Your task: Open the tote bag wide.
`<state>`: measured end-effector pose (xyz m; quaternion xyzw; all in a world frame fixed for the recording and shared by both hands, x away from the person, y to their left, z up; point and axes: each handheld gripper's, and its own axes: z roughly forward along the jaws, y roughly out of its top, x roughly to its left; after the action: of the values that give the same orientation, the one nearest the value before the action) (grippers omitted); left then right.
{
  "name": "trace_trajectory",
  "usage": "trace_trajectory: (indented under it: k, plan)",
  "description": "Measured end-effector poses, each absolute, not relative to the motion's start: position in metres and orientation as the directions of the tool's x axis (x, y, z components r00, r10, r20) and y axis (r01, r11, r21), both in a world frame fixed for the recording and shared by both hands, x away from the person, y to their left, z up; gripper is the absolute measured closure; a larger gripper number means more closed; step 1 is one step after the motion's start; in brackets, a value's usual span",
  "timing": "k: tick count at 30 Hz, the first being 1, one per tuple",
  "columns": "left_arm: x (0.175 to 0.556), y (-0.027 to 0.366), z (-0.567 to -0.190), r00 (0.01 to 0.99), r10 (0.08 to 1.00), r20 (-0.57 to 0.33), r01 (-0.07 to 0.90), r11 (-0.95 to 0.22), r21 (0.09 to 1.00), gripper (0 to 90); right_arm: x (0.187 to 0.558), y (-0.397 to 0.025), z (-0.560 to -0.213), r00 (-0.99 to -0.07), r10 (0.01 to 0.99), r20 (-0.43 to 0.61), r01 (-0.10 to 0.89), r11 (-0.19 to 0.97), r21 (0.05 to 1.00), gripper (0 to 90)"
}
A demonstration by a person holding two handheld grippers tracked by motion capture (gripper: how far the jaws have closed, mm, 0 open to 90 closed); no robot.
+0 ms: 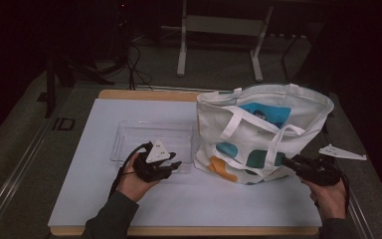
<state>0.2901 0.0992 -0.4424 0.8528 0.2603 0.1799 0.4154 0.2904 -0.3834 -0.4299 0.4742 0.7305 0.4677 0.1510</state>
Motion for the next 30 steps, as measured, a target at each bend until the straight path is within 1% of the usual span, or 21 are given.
trace_trajectory:
  k: [2, 6, 7, 8, 9, 11, 12, 14, 15, 16, 17, 18, 23, 30]
  plan:
    - [0.292, 0.098, -0.442, 0.800, 0.593, 0.092, 0.293, -0.519, 0.803, 63.8, 0.291, -0.383, -0.429, -0.506, 0.836, 0.210, 0.554, 0.129, 0.823, 58.9]
    - [0.300, 0.096, -0.438, 0.800, 0.594, 0.079, 0.294, -0.503, 0.813, 63.5, 0.292, -0.384, -0.429, -0.508, 0.833, 0.219, 0.556, 0.123, 0.822, 64.8]
    - [0.302, 0.095, -0.437, 0.801, 0.594, 0.077, 0.294, -0.502, 0.813, 63.5, 0.292, -0.384, -0.429, -0.508, 0.833, 0.219, 0.556, 0.123, 0.822, 64.8]
    - [0.305, 0.094, -0.437, 0.801, 0.594, 0.075, 0.293, -0.499, 0.815, 63.5, 0.293, -0.384, -0.429, -0.510, 0.831, 0.222, 0.556, 0.122, 0.822, 67.5]
    - [0.307, 0.093, -0.436, 0.803, 0.593, 0.067, 0.298, -0.496, 0.815, 63.5, 0.293, -0.384, -0.429, -0.510, 0.831, 0.222, 0.556, 0.122, 0.822, 67.5]
    - [0.311, 0.091, -0.434, 0.804, 0.591, 0.070, 0.296, -0.499, 0.815, 63.5, 0.294, -0.385, -0.429, -0.506, 0.832, 0.227, 0.559, 0.116, 0.821, 72.2]
    - [0.314, 0.088, -0.432, 0.805, 0.590, 0.063, 0.294, -0.488, 0.822, 63.6, 0.294, -0.385, -0.428, -0.502, 0.832, 0.234, 0.561, 0.107, 0.821, 76.5]
    - [0.317, 0.087, -0.429, 0.807, 0.588, 0.060, 0.288, -0.480, 0.829, 63.7, 0.293, -0.384, -0.428, -0.502, 0.835, 0.225, 0.557, 0.113, 0.823, 81.6]
    - [0.317, 0.087, -0.429, 0.807, 0.588, 0.060, 0.288, -0.480, 0.829, 63.7, 0.293, -0.384, -0.428, -0.502, 0.835, 0.225, 0.557, 0.113, 0.823, 81.6]
    - [0.320, 0.086, -0.428, 0.808, 0.588, 0.051, 0.291, -0.472, 0.832, 63.7, 0.293, -0.383, -0.428, -0.502, 0.836, 0.222, 0.555, 0.115, 0.824, 85.5]
    - [0.322, 0.085, -0.428, 0.808, 0.587, 0.048, 0.294, -0.473, 0.831, 63.7, 0.293, -0.383, -0.428, -0.502, 0.836, 0.222, 0.555, 0.115, 0.824, 85.5]
    - [0.326, 0.083, -0.426, 0.806, 0.590, 0.045, 0.297, -0.469, 0.832, 63.6, 0.293, -0.382, -0.427, -0.504, 0.838, 0.208, 0.550, 0.126, 0.825, 87.5]
    - [0.338, 0.079, -0.422, 0.807, 0.591, 0.021, 0.307, -0.449, 0.839, 63.0, 0.291, -0.381, -0.426, -0.501, 0.842, 0.199, 0.546, 0.130, 0.828, 88.5]
    - [0.353, 0.072, -0.415, 0.803, 0.595, 0.038, 0.300, -0.458, 0.837, 63.0, 0.291, -0.382, -0.426, -0.506, 0.838, 0.204, 0.546, 0.128, 0.828, 88.6]
